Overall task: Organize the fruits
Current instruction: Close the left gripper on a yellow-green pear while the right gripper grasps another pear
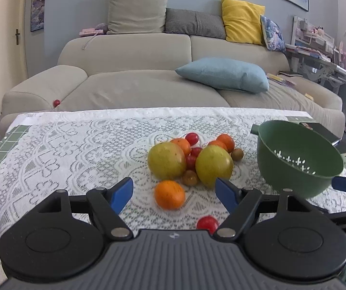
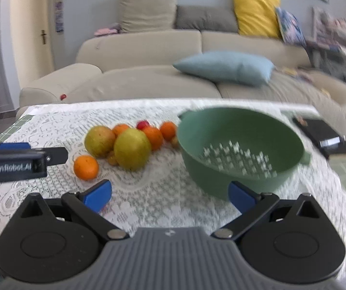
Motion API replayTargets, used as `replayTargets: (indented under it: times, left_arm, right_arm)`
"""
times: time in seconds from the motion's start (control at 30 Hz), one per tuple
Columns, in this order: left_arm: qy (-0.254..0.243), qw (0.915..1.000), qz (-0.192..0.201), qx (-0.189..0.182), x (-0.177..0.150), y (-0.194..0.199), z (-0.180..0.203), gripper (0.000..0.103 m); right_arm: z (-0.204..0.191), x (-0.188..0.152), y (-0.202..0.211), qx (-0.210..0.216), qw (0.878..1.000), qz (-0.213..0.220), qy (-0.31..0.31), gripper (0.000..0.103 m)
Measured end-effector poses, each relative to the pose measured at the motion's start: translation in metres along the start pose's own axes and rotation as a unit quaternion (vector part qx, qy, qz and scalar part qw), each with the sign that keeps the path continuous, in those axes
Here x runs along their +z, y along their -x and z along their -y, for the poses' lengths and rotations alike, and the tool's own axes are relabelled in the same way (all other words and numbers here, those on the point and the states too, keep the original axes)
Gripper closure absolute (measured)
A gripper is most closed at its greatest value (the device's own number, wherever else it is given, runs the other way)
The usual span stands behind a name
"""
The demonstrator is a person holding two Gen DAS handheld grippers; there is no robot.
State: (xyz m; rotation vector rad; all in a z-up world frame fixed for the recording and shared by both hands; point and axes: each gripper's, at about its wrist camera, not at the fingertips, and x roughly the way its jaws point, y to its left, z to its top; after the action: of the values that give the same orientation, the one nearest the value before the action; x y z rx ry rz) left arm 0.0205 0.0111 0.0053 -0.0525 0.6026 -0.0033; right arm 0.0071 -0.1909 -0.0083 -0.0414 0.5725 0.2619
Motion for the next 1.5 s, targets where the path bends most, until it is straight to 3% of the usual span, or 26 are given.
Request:
replayTargets:
  times: [0.2, 0.33, 0.57, 0.73, 0.93, 1.03, 1.33, 1.4, 1.5]
  left_arm:
    - [-0.008, 0.9999, 0.000, 0.012, 0.010, -0.013, -0.003, 0.013]
    - [-0.007, 0.9999, -0.004, 0.007, 0.013, -0.023, -0.006, 0.019]
    - [-0.010, 0.9993, 0.032, -0.015, 0.019, -0.033, -0.016, 0.024]
    - [-0.003, 0.9980, 0.061, -0.014, 0.024, -0.042, -0.019, 0.026]
    - [0.007, 0.9980, 0.023, -0.058, 0.024, -0.062, -0.028, 0.031]
    - [0.021, 0.9963, 0.009, -0.083, 0.026, -0.069, -0.033, 0.033]
    - [0.013, 0.9971, -0.025, -0.071, 0.029, -0.098, -0.040, 0.032]
    - [0.020, 0.9975, -0.023, -0.063, 0.026, -0.104, -0.042, 0.023]
    - [0.033, 0.9968, -0.022, -0.069, 0.023, -0.112, -0.045, 0.022]
  right_arm:
    - [-0.011, 0.012, -0.020, 0.020, 0.999, 0.020, 0.039, 0.004]
    - [-0.017, 0.017, -0.036, 0.049, 0.997, 0.024, 0.061, 0.005]
    - [-0.025, 0.027, -0.059, 0.074, 0.991, 0.043, 0.104, 0.005]
    - [-0.022, 0.035, -0.078, 0.085, 0.992, 0.041, 0.089, 0.016]
    - [-0.028, 0.036, -0.094, 0.104, 0.988, 0.023, 0.112, 0.030]
    - [-0.029, 0.035, -0.102, 0.106, 0.987, 0.015, 0.119, 0.030]
    - [-0.037, 0.035, -0.122, 0.105, 0.984, 0.009, 0.142, 0.032]
    - [-0.039, 0.034, -0.126, 0.100, 0.984, 0.008, 0.148, 0.037]
    - [-0.039, 0.032, -0.131, 0.099, 0.985, 0.000, 0.138, 0.037]
